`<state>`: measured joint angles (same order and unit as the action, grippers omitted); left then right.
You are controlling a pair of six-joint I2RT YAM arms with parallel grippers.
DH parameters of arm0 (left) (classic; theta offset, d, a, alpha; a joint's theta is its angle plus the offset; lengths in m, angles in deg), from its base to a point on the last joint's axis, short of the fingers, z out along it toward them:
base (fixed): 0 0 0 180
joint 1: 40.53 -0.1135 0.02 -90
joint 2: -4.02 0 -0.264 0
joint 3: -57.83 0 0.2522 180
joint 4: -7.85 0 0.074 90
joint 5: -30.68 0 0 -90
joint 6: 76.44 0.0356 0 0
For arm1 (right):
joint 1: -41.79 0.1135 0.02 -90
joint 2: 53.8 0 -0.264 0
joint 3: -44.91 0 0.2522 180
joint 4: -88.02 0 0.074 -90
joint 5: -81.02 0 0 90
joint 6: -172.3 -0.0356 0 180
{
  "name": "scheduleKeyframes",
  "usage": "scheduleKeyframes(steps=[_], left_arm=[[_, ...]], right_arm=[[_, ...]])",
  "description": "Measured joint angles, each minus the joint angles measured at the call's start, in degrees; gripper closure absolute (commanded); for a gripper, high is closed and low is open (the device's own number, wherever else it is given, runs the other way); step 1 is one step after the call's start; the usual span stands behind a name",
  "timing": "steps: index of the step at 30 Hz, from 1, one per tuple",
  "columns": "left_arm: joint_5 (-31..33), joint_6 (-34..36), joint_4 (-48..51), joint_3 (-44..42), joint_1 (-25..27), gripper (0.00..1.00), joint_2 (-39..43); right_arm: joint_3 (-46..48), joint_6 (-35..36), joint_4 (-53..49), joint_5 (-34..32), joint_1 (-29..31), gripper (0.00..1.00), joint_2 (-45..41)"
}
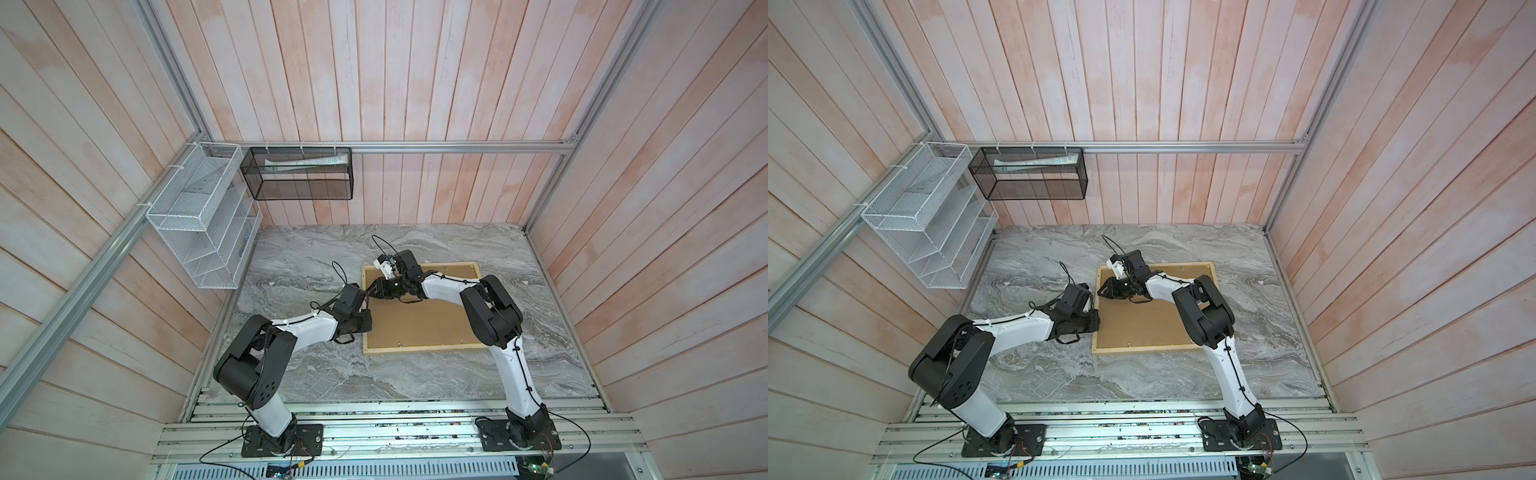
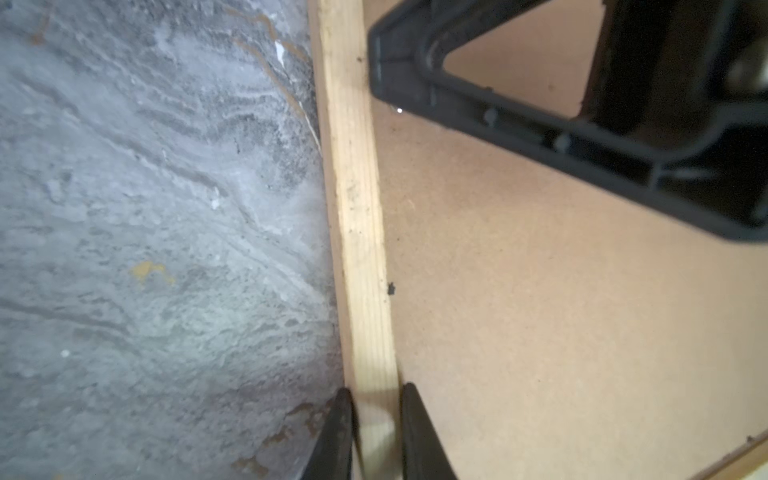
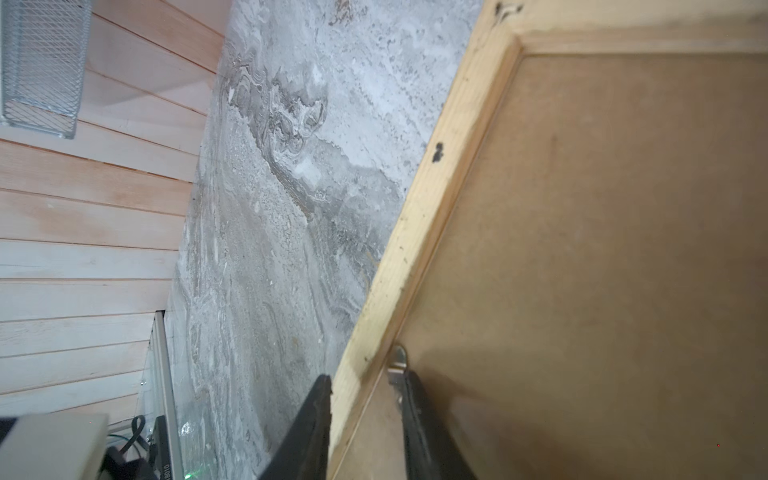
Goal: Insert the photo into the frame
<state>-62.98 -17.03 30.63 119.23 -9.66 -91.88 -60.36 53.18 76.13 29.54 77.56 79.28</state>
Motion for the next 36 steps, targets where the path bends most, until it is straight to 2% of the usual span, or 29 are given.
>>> scheduleKeyframes(steps=[6, 16, 23, 29, 36], left_arm=[[-0.15, 0.39, 0.09, 0.04, -0.11, 0.87, 0.00], [-0.42, 0.61, 0.24, 0.17, -0.22, 0.88, -0.04], [-0.79, 0.59, 0.22, 0.17, -0.33, 0.88, -0.04], [-1.01, 0.61, 0.22, 0.17, -0.44, 0.88, -0.04], [-0.98, 0.61, 0.22, 0.15, -0.46, 0.89, -0.04]], right_arm=[[-0.70, 2.19, 0.87, 4.20, -0.85, 0.69, 1.18], [-1.09, 3.82, 0.04, 3.98, -0.87, 0.69, 1.22], [-1.11, 0.00, 3.32, 4.04, -0.87, 0.69, 2.19], [-1.11, -5.40, 7.37, 7.41, -1.53, 0.69, 3.78], [-0.24, -4.96, 8.87, 8.52, -1.75, 0.70, 3.85]])
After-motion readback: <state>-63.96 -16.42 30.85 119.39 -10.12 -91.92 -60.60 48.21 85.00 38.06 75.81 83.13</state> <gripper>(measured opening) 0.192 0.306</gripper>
